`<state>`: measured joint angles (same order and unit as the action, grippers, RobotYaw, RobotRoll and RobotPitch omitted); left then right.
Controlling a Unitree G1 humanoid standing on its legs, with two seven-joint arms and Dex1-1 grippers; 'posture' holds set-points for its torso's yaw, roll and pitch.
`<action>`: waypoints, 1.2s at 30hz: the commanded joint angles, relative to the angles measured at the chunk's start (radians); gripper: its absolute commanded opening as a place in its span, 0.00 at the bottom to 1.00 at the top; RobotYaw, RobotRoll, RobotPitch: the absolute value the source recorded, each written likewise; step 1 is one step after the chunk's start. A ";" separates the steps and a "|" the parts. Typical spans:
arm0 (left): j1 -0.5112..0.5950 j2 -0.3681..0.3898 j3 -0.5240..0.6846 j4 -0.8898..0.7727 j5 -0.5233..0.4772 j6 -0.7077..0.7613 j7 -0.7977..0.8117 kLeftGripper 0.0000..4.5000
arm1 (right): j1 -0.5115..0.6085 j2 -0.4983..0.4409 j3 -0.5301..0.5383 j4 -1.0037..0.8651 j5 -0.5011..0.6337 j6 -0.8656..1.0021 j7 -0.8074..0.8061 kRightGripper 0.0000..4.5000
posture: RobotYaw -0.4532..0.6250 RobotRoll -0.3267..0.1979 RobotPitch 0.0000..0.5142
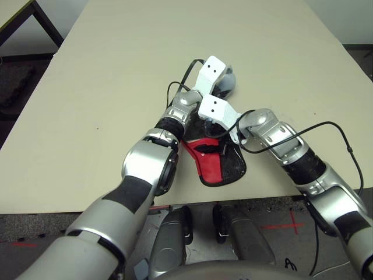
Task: Store the ping-pong paddle in its case and zip it.
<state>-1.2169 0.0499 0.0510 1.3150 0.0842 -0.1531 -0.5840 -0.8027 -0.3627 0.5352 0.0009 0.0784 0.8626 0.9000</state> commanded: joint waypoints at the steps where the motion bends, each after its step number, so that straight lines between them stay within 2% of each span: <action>1: -0.026 0.006 0.037 -0.014 -0.048 0.036 -0.047 0.77 | 0.037 -0.002 0.024 0.054 -0.014 0.019 -0.009 1.00 | 0.28 0.62 0.37; 4: -0.040 0.030 0.055 -0.022 -0.073 0.054 -0.061 0.99 | 0.041 -0.003 0.020 0.055 -0.013 0.017 -0.012 1.00 | 0.29 0.62 0.37; 14: -0.038 0.108 0.077 -0.070 -0.128 0.118 -0.153 1.00 | 0.041 0.001 0.014 0.072 -0.013 0.007 -0.013 1.00 | 0.31 0.62 0.37; 18: 0.005 0.139 0.069 -0.121 -0.140 0.144 -0.196 1.00 | 0.022 -0.006 -0.009 0.099 -0.008 0.003 -0.007 1.00 | 0.32 0.62 0.37; 25: 0.118 0.191 0.055 -0.248 -0.161 0.229 -0.254 1.00 | -0.163 -0.104 -0.106 0.192 0.003 -0.007 0.055 1.00 | 0.32 0.62 0.38; 30: 0.175 0.210 0.036 -0.321 -0.171 0.285 -0.274 1.00 | -0.310 -0.169 -0.133 0.305 -0.025 -0.066 0.094 1.00 | 0.32 0.62 0.38; 36: 0.229 0.191 -0.022 -0.453 -0.190 0.383 -0.364 1.00 | -0.442 -0.154 -0.138 0.518 -0.076 -0.205 0.104 1.00 | 0.33 0.62 0.38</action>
<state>-1.0091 0.2507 0.0582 0.9026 -0.0963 0.1956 -0.9082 -1.2293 -0.5233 0.3976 0.4636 0.0256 0.7075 0.9954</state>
